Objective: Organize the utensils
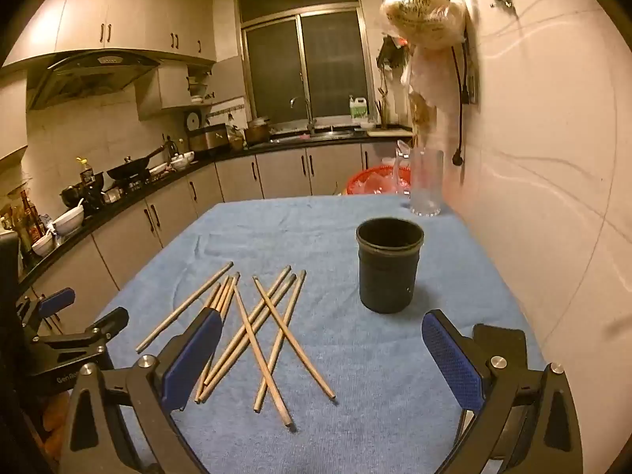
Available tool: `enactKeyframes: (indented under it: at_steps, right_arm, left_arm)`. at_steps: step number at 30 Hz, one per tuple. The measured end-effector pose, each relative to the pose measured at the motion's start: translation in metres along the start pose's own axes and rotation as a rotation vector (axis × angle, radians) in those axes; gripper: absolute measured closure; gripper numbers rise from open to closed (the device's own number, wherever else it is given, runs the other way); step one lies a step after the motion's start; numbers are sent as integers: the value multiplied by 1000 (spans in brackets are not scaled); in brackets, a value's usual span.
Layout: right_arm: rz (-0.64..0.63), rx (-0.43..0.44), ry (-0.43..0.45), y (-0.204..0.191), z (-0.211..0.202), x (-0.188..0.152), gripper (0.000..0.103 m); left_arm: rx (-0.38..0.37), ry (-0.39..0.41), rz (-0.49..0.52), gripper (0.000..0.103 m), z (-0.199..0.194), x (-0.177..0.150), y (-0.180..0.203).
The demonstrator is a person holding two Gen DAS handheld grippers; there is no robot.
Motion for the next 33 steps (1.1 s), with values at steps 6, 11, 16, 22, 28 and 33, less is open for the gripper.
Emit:
enactKeyframes:
  at_steps: [6,11,16,22,28,33]
  right_arm:
    - [-16,5,4,-2,0,-1,1]
    - [-25,5,5,-4,0,0,1]
    - [-26,2,-8,-7,3,-2,1]
    - [-18,-2,-27,-7,6,-2,1]
    - [-10,-2,-43,-7,10,-3,1]
    - [-8,1,-49,-6,11,-4,1]
  left_arm:
    - [8,34,27,3,-4,1,13]
    - [4,48,36,3,-9,-4,9]
    - [-2,23,31,3,-7,-5,3]
    - [-11,8,4,3,-4,-6,-2]
    - [-16,-13,-10,3,1,-9,-4]
    - [-28,-21,-30,3,3,-9,-5]
Point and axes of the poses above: each gripper's, at about its wrist camera, not at the fingertips, and z roughly the way its jaws point, y to its right, x to its top, the point moved 5 cm from there along z, roughly the way its jaws point, and after that the axes turned 2 degrees about -z, right-handed, at the moved point
